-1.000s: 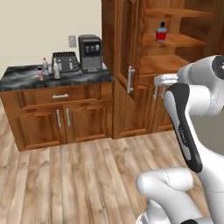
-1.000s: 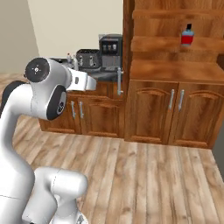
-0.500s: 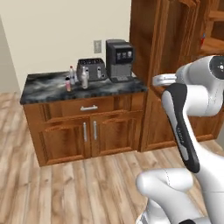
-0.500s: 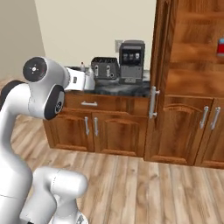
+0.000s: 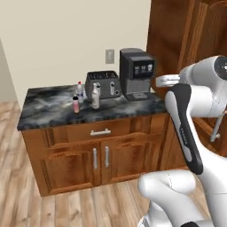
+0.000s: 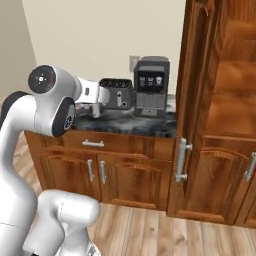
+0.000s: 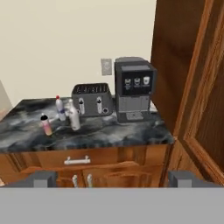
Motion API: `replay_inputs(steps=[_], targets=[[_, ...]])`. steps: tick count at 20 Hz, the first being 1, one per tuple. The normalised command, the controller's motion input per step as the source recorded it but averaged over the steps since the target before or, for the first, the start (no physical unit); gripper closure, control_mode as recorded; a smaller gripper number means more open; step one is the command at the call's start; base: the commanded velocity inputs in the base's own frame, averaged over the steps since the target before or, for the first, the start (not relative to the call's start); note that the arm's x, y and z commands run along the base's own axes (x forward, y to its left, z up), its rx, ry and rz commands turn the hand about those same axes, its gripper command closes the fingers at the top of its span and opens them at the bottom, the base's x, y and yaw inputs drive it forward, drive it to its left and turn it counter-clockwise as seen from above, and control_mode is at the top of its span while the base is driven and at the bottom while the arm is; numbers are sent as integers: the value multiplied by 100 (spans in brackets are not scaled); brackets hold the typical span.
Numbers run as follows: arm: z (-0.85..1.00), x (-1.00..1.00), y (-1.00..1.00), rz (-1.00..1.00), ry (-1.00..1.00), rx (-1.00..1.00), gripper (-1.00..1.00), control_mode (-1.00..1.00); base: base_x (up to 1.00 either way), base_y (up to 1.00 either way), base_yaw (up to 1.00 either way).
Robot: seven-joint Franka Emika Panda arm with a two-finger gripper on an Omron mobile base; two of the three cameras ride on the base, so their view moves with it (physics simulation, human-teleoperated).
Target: Sort all alcoholic drinks to one cabinet, and non-alcoholic drinks to the other.
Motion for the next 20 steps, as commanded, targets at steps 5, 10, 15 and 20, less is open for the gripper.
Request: replay_inputs(steps=[5,10,15,20], targets=[[0,0,0,0,0,0,-100,100,98,60,13],[0,0,0,0,0,0,-100,100,99,27,16],[0,0,0,0,0,0,-100,100,58,1,16],[0,0,0,0,0,0,-100,100,42,2,16]])
